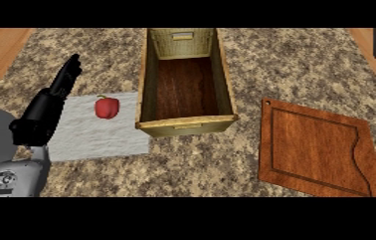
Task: Pick the sweet potato from the cutting board and place it in the basket
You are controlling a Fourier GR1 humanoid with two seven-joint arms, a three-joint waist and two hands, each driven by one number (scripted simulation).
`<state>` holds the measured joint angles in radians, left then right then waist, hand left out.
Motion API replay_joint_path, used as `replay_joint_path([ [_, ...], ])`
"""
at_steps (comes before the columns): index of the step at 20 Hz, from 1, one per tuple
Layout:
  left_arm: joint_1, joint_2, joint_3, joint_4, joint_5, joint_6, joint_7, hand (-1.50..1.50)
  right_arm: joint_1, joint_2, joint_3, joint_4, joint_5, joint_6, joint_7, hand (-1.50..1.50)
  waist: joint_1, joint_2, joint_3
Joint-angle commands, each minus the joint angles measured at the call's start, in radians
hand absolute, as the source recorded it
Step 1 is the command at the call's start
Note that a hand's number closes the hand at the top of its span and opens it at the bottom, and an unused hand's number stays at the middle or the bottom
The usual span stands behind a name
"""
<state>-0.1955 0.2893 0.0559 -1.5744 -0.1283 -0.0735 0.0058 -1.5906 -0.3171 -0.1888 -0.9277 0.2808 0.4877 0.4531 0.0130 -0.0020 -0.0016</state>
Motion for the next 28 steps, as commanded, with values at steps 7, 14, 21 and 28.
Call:
replay_joint_path([
  [7, -0.016, -0.007, 0.015, 0.035, -0.014, 0.007, -0.027, 0.00, -0.100, 0.123, 0.061, 0.126, -0.003, 0.050, 0.152, 1.50, 0.001, 0.002, 0.000],
  [14, -0.025, -0.012, 0.022, 0.054, -0.009, 0.001, -0.029, 0.00, -0.048, 0.115, 0.229, 0.081, 0.127, 0.140, 0.159, 1.50, -0.018, 0.001, 0.001],
  [21, -0.016, 0.001, 0.030, 0.049, -0.006, -0.025, -0.029, 0.00, -0.035, 0.083, 0.291, 0.107, 0.194, 0.209, 0.053, 1.50, -0.005, 0.003, 0.001],
  [28, -0.051, 0.018, 0.056, 0.042, 0.009, -0.041, 0.002, 0.00, 0.006, 0.124, 0.203, 0.135, 0.119, 0.225, 0.067, -1.50, -0.007, 0.002, 0.001],
])
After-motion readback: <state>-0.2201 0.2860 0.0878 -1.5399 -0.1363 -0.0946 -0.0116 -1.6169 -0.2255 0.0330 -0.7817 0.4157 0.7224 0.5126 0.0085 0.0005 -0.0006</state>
